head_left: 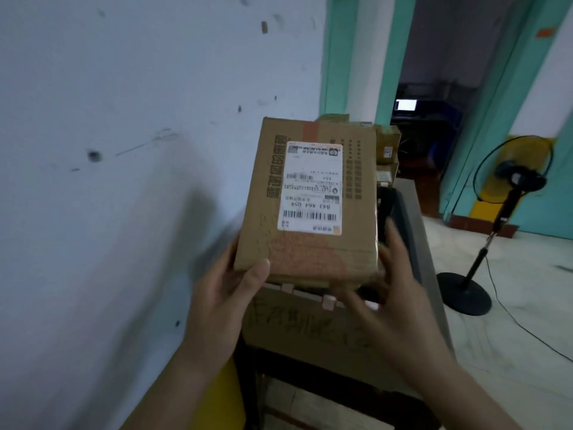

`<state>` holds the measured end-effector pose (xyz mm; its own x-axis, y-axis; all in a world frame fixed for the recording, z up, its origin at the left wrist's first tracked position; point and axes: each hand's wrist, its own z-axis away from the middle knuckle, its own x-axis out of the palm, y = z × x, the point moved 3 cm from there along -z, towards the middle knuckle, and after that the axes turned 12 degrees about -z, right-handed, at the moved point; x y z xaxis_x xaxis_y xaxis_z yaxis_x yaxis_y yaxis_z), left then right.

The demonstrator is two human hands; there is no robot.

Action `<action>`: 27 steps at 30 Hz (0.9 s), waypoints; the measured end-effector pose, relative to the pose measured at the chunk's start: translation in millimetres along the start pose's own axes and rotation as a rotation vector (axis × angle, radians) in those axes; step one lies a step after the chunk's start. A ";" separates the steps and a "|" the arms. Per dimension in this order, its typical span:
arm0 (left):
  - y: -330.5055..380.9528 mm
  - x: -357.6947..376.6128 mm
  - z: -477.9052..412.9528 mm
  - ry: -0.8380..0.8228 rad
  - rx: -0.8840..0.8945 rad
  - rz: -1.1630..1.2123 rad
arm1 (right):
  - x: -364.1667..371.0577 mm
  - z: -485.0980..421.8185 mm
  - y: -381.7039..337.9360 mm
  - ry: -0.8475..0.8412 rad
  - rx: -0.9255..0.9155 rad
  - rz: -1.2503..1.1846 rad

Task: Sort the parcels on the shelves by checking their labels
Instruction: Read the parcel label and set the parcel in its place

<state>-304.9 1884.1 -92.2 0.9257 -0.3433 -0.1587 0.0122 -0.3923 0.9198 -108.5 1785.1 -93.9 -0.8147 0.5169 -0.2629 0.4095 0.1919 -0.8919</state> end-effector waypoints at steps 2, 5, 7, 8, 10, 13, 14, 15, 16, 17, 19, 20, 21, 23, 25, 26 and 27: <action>-9.5 14.6 -36.6 -0.048 -0.057 -0.005 | -11.1 -39.3 -9.4 0.034 -0.138 0.351; -29.4 39.0 -88.2 -0.185 -0.097 -0.083 | -7.3 -93.5 -7.1 -0.161 -0.222 0.833; -48.4 61.4 -112.0 -0.316 -0.098 -0.169 | 0.9 -123.4 19.3 -0.347 -0.072 0.973; -61.7 72.5 -120.7 -0.376 -0.123 -0.191 | 5.2 -134.2 36.6 -0.431 0.011 1.008; -90.7 90.9 -133.7 -0.480 -0.203 -0.239 | 9.8 -146.2 73.8 -0.579 0.164 1.065; -129.6 108.6 -145.8 -0.735 -0.318 -0.373 | 6.0 -147.1 122.3 -0.750 0.296 1.072; -136.7 113.5 -149.8 -0.847 -0.312 -0.464 | 5.0 -146.0 134.5 -0.786 0.345 1.026; -142.6 118.3 -152.6 -0.957 -0.289 -0.575 | 6.4 -144.7 145.0 -0.821 0.393 0.997; -147.6 122.9 -154.4 -1.058 -0.263 -0.681 | 9.5 -143.0 154.4 -0.862 0.428 1.005; -150.2 127.2 -155.6 -1.140 -0.236 -0.779 | 14.0 -140.3 163.4 -0.907 0.449 1.042; -153.3 132.8 -157.5 -1.244 -0.156 -0.933 | 23.5 -136.3 175.4 -0.972 0.431 1.156; -154.0 133.4 -158.1 -1.273 -0.109 -0.990 | 27.2 -136.9 178.0 -0.983 0.402 1.210; -153.7 132.2 -158.3 -1.291 -0.072 -1.029 | 30.5 -138.7 180.2 -0.985 0.354 1.258; -153.5 127.5 -160.6 -1.301 0.003 -1.102 | 35.7 -141.9 186.7 -0.987 0.241 1.321; -152.8 122.1 -165.0 -1.269 0.060 -1.204 | 44.6 -149.9 192.5 -1.047 0.156 1.338; -151.9 119.6 -166.6 -1.241 0.062 -1.246 | 50.2 -153.8 197.5 -1.090 0.117 1.338; -150.7 118.0 -168.3 -1.213 0.059 -1.283 | 56.0 -157.0 201.3 -1.124 0.068 1.335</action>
<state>-133.9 2046.4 -189.1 -0.4314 -0.1938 -0.8811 0.4014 -0.9159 0.0049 -7.2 1983.7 -230.4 0.1626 -0.5084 -0.8457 0.9864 0.1057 0.1261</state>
